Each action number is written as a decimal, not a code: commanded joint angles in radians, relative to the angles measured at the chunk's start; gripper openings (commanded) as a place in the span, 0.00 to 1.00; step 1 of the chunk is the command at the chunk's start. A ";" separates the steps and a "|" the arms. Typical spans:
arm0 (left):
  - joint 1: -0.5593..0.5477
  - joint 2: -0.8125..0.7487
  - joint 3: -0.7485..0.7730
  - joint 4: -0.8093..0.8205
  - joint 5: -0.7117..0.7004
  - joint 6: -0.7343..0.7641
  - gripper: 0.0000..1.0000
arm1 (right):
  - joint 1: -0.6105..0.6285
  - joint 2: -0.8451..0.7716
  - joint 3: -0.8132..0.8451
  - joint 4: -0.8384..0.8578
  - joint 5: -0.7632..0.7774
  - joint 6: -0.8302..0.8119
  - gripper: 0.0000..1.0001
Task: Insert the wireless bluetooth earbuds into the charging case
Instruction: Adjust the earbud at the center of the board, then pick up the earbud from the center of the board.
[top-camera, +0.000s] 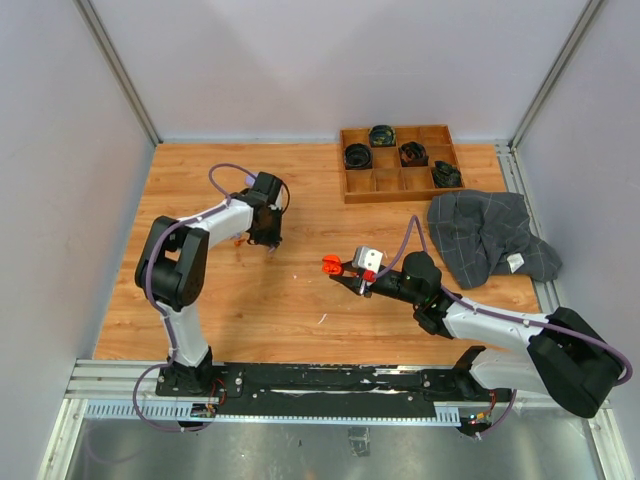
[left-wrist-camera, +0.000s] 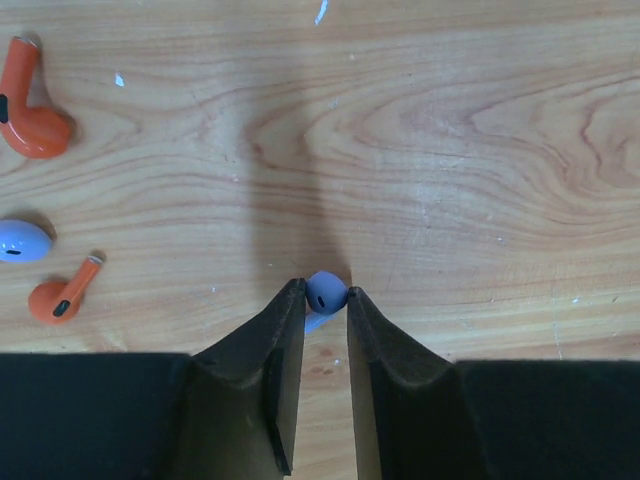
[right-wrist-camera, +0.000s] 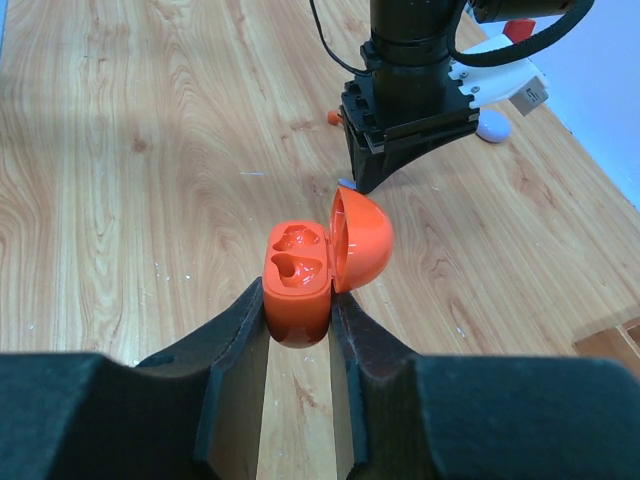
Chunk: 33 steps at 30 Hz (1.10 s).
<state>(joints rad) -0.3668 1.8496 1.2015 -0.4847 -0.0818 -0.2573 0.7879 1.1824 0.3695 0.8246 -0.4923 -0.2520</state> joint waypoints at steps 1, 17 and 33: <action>0.012 0.010 0.039 -0.034 -0.036 -0.016 0.30 | 0.022 -0.023 -0.003 0.011 0.019 -0.026 0.01; 0.155 -0.010 0.159 -0.094 -0.044 0.007 0.44 | 0.023 -0.021 -0.009 0.008 0.011 -0.034 0.01; 0.227 0.168 0.306 -0.132 0.005 0.051 0.43 | 0.022 -0.022 -0.011 0.005 0.015 -0.043 0.01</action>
<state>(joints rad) -0.1505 1.9888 1.4643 -0.5896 -0.0952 -0.2287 0.7879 1.1759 0.3691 0.8146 -0.4862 -0.2714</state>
